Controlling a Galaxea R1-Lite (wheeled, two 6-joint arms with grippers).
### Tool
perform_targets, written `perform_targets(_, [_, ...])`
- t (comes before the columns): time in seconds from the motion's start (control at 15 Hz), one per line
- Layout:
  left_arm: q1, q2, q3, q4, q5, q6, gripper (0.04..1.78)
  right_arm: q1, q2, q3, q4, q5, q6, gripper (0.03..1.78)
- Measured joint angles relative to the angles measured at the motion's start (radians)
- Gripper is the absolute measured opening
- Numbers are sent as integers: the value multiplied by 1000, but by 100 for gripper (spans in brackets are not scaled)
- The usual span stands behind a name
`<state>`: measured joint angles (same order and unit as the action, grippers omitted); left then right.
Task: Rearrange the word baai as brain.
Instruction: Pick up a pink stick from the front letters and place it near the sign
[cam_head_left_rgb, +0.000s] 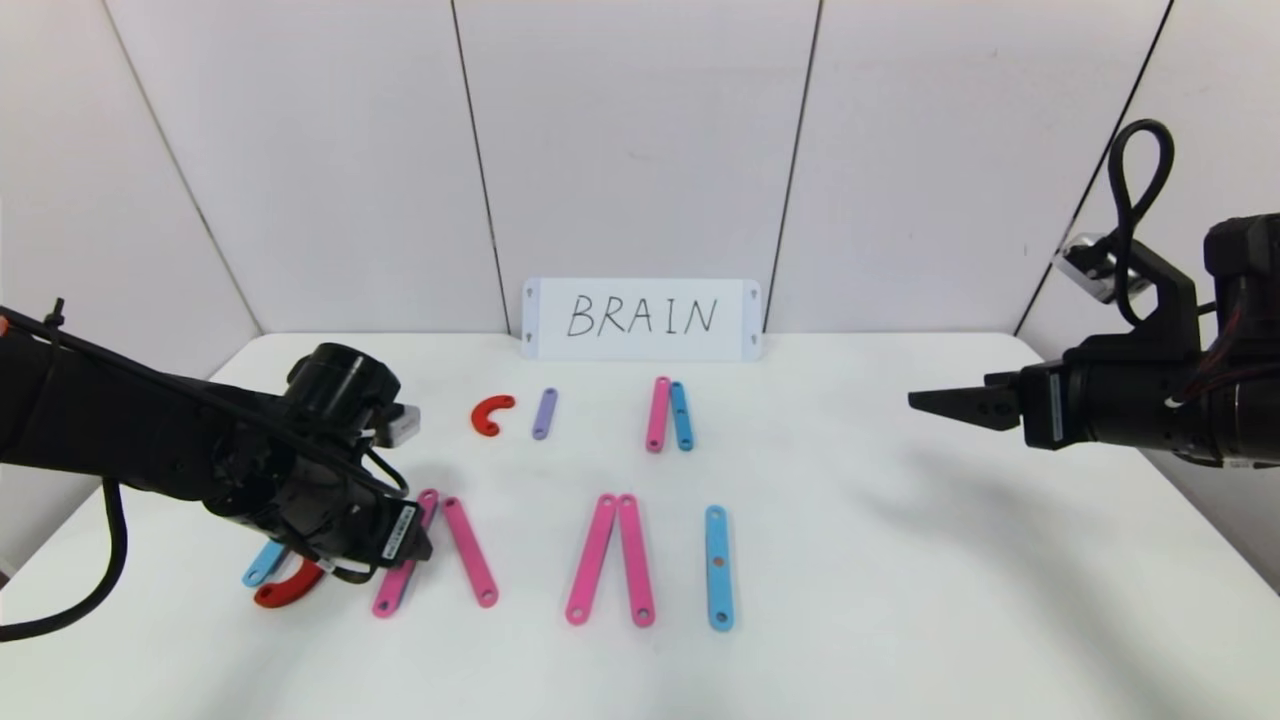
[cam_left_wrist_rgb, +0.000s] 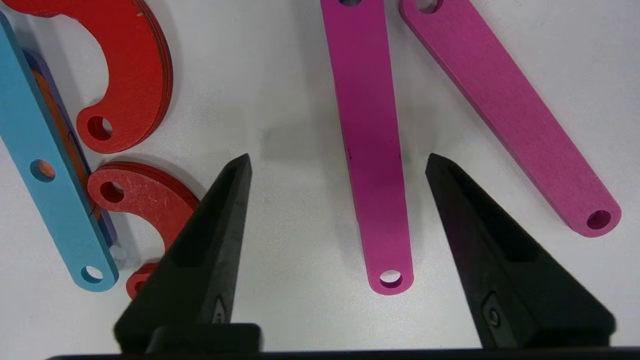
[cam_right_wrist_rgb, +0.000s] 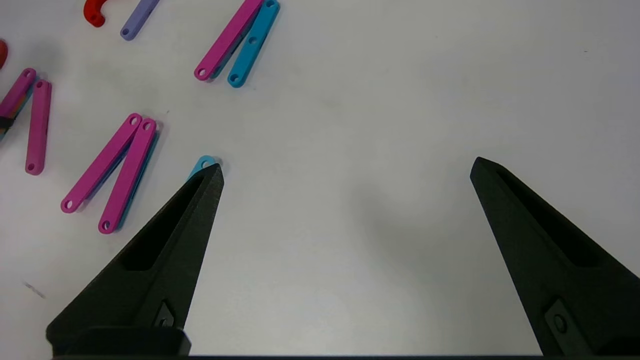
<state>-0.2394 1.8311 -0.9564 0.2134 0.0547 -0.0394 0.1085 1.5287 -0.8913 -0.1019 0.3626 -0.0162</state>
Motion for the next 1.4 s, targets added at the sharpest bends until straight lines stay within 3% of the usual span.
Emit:
perform_targets(0.2, [0, 14, 0, -11, 1, 0, 54, 0, 0, 1, 0, 0, 0, 173])
perform_targets(0.33, [0, 17, -1, -11, 0, 0, 32, 0, 0, 1, -1, 0, -1, 173])
perform_targets(1.0, [4, -4, -55, -10, -3, -26, 30, 0, 2, 1, -1, 0, 3, 173])
perform_targets(1.4, [69, 50, -282, 33, -6, -5, 30, -4, 16, 0, -1, 0, 3, 173])
